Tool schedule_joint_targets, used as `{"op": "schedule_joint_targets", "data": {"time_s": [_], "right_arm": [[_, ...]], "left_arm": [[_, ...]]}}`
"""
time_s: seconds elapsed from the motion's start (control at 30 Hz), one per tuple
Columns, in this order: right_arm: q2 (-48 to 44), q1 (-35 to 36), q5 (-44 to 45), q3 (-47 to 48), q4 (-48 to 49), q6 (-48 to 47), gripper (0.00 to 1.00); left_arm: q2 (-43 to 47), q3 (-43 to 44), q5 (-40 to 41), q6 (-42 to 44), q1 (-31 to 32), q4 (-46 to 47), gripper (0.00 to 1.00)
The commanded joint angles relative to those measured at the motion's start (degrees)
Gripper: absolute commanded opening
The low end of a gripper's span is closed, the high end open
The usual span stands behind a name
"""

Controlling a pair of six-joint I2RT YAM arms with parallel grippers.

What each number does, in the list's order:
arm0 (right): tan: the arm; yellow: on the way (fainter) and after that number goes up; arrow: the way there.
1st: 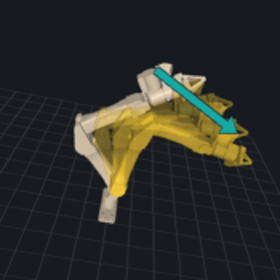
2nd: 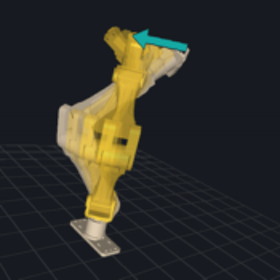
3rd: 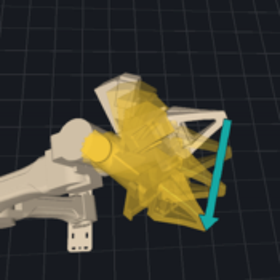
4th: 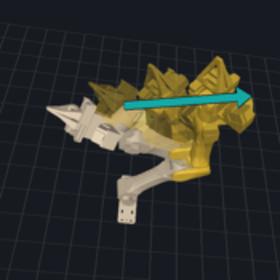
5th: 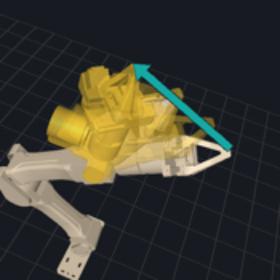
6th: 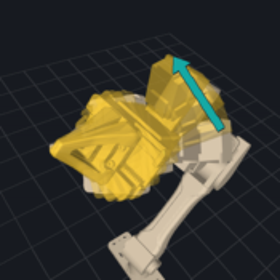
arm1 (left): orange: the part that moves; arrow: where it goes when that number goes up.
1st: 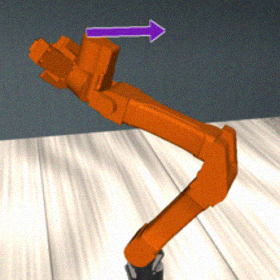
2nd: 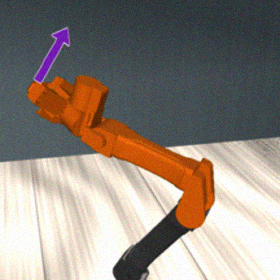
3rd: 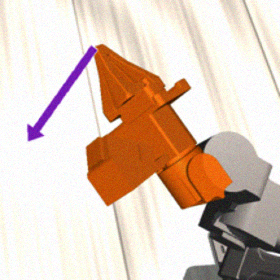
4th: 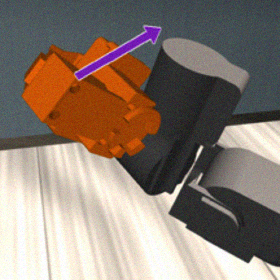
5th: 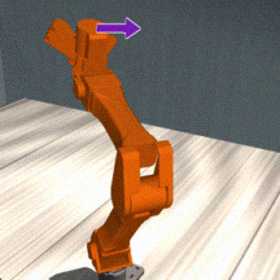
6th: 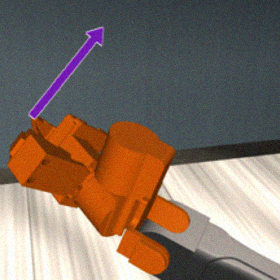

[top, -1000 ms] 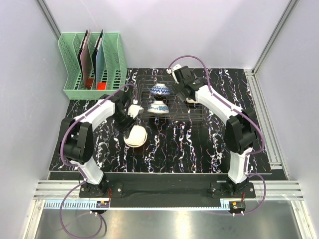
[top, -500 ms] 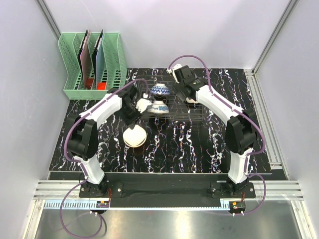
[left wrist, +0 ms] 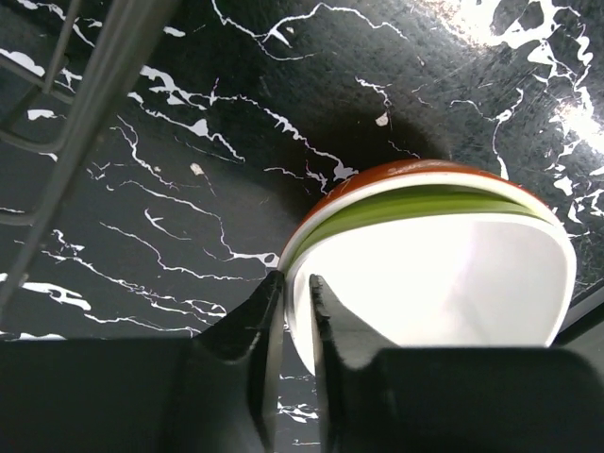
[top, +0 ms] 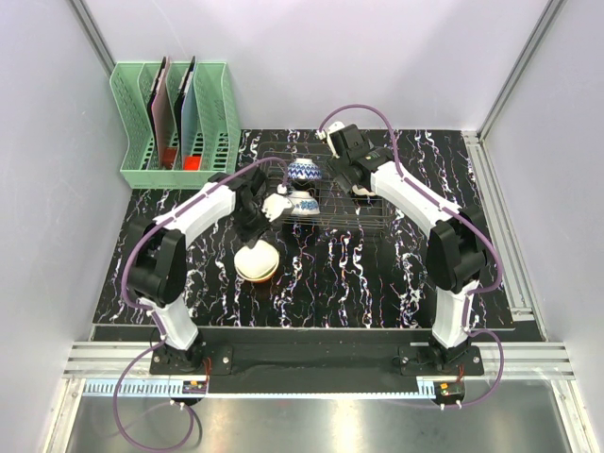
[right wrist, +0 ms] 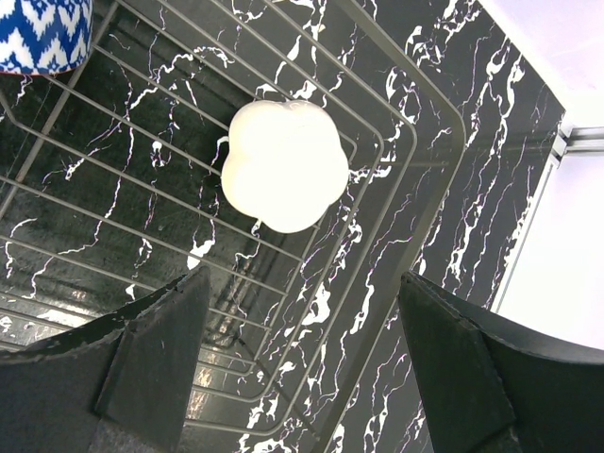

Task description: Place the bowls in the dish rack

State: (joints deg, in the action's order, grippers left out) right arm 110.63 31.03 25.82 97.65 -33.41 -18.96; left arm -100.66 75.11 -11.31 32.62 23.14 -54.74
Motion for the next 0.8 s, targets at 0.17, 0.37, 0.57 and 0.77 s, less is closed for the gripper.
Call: {"op": "schedule_joint_targets", "data": {"time_s": [0.17, 0.37, 0.57, 0.77], "right_arm": [[-3.5, 0.4, -0.8, 0.4, -1.0, 1.2, 0.88], [-3.8, 0.4, -0.8, 0.9, -1.1, 1.5, 0.88], [-4.5, 0.4, -4.3, 1.9, -3.2, 4.0, 0.88], [-6.4, 0.4, -14.3, 3.8, -7.5, 7.6, 0.91]], "left_arm": [[2.8, -0.1, 2.4, -0.4, 0.1, 1.5, 0.0], [5.0, 2.6, 3.0, -1.8, 0.0, 0.7, 0.0], [7.7, 5.5, 3.1, -3.3, 0.0, -1.1, 0.0], [10.9, 5.8, 0.4, -3.9, -0.4, -1.2, 0.0]]}}
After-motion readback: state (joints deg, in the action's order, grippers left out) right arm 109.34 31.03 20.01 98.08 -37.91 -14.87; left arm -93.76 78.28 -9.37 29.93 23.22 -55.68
